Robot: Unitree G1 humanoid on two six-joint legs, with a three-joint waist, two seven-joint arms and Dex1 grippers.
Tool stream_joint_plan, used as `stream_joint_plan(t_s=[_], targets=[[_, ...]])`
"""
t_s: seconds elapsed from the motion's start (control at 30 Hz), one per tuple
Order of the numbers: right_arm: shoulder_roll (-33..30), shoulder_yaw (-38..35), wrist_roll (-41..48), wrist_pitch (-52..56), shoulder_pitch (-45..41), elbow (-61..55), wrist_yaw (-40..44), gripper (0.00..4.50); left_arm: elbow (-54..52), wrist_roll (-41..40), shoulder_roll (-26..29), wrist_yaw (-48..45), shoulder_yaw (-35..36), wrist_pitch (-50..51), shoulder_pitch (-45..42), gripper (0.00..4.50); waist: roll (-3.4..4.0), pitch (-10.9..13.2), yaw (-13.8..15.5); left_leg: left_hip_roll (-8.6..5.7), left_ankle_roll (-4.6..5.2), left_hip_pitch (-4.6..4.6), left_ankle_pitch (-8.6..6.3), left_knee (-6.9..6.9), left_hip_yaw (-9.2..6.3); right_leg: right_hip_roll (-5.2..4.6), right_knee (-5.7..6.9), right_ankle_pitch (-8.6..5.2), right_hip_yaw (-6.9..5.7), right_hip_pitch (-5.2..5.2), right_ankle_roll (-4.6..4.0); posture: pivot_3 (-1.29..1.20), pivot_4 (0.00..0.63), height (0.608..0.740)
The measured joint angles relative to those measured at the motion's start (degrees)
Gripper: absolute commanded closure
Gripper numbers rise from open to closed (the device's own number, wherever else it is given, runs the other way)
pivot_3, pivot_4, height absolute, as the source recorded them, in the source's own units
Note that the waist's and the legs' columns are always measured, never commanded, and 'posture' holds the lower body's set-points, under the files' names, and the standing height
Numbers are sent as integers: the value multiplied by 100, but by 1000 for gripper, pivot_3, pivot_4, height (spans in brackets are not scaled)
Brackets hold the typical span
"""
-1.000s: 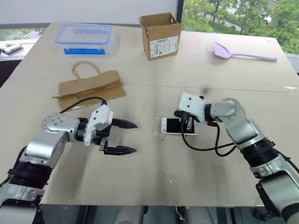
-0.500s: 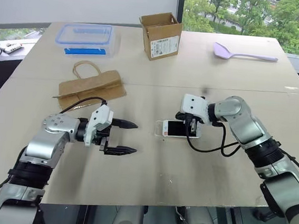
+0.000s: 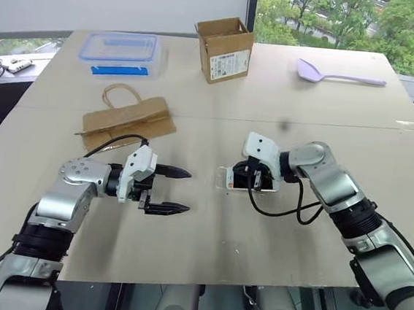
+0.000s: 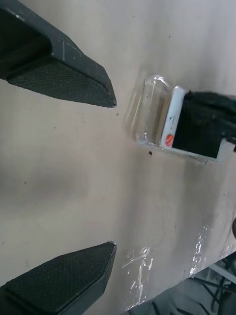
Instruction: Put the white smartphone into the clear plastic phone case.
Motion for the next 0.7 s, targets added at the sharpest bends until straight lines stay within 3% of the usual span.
stream_joint_plan(t_s=[0.7], targets=[[83,327,-395,-339,14,325,-136,4445,-237,-53,-66,327,24,7,318,0,-2,-56,1,5,0,38,0,1,0,-1,3,-14,1,34,-19,0,150,740]])
